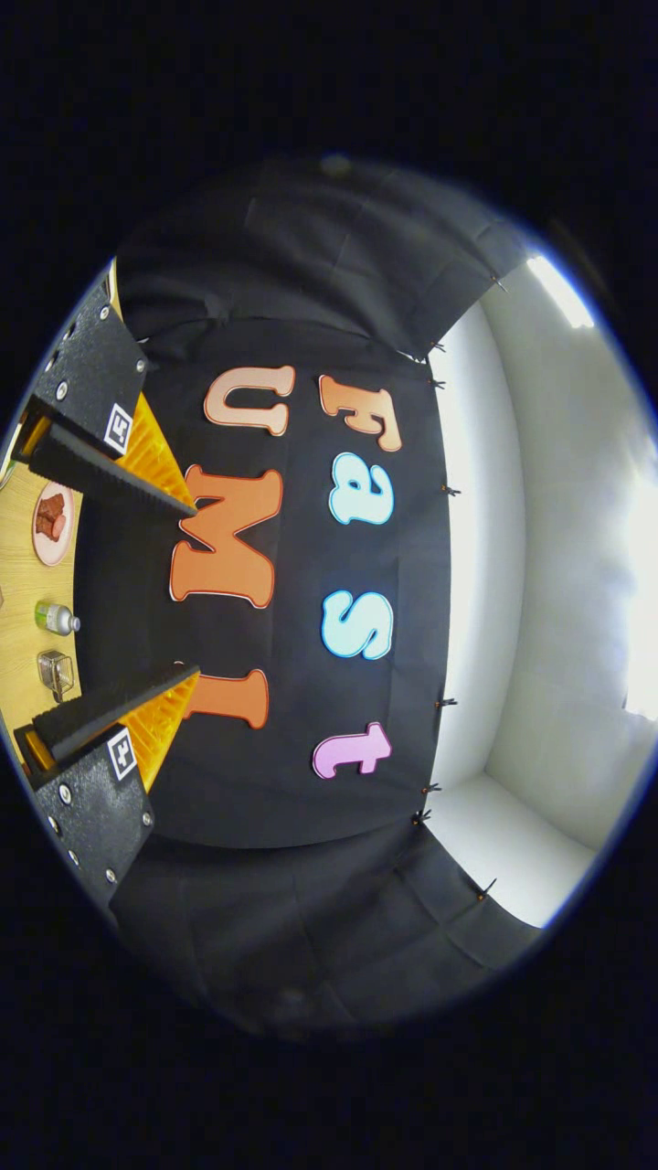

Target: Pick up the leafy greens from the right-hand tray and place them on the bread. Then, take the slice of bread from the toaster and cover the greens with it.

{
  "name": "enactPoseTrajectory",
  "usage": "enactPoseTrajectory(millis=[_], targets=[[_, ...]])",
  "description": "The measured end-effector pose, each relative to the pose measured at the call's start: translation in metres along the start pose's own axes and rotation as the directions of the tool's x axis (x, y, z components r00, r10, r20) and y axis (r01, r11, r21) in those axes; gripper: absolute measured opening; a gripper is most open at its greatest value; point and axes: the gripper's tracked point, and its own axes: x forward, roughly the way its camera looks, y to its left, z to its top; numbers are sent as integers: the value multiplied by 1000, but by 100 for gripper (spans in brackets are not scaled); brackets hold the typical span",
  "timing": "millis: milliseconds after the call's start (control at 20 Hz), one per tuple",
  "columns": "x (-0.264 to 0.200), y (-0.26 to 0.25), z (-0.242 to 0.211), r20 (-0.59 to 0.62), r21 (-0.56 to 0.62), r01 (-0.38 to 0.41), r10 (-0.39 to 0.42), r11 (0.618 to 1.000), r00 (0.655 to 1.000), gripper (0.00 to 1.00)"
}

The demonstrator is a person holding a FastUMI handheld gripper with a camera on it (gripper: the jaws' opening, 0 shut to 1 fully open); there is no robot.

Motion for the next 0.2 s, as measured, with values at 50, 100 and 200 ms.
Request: enactPoseTrajectory(millis=[50,100,200], targets=[[-1,-1,1,5,0,1,-1,1000,1000,93],[-2,-3,3,10,-2,7,-7,1000,1000,94],[-3,-5,3,15,-6,16,-16,1000,1000,96]])
